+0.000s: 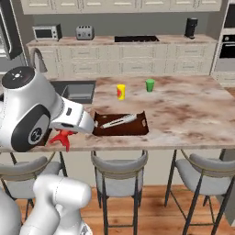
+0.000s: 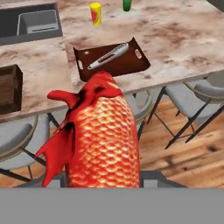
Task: Gather the onion and avocado from the fridge and place them on a tray on the dining counter. Then gather the fishs from the fridge and place them on the other tray.
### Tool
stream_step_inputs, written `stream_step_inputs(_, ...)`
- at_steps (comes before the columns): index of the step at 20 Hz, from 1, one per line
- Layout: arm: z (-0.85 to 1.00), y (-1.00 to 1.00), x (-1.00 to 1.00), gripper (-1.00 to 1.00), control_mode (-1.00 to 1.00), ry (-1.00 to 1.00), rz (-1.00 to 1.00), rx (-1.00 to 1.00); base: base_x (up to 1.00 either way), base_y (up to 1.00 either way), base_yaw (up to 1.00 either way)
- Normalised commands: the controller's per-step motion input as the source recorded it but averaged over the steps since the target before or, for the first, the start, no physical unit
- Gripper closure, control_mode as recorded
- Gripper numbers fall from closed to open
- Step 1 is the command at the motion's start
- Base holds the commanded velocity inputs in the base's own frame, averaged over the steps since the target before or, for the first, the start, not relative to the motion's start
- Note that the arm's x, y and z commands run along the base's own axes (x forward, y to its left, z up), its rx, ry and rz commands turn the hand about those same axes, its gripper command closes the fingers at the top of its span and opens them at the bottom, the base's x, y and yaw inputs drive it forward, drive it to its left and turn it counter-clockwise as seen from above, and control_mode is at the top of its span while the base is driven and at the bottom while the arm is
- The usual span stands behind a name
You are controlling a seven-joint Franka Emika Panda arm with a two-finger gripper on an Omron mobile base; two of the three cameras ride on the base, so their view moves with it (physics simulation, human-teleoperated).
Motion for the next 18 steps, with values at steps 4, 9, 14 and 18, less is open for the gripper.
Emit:
stream_step_inputs(4,0.00,0.00,0.00,1.00,1.00,0.00,0.00,0.00,0.41,-0.48,0.39)
stream_step_inputs(9,0.00,0.00,0.00,1.00,1.00,0.00,0.00,0.00,0.57,-0.64,0.34)
stream_step_inputs(14,0.00,0.00,0.00,1.00,1.00,0.00,0.00,0.00,0.63,-0.59,0.29)
stream_step_inputs(18,0.00,0.00,0.00,1.00,1.00,0.00,0.00,0.00,0.78,-0.35,0.28)
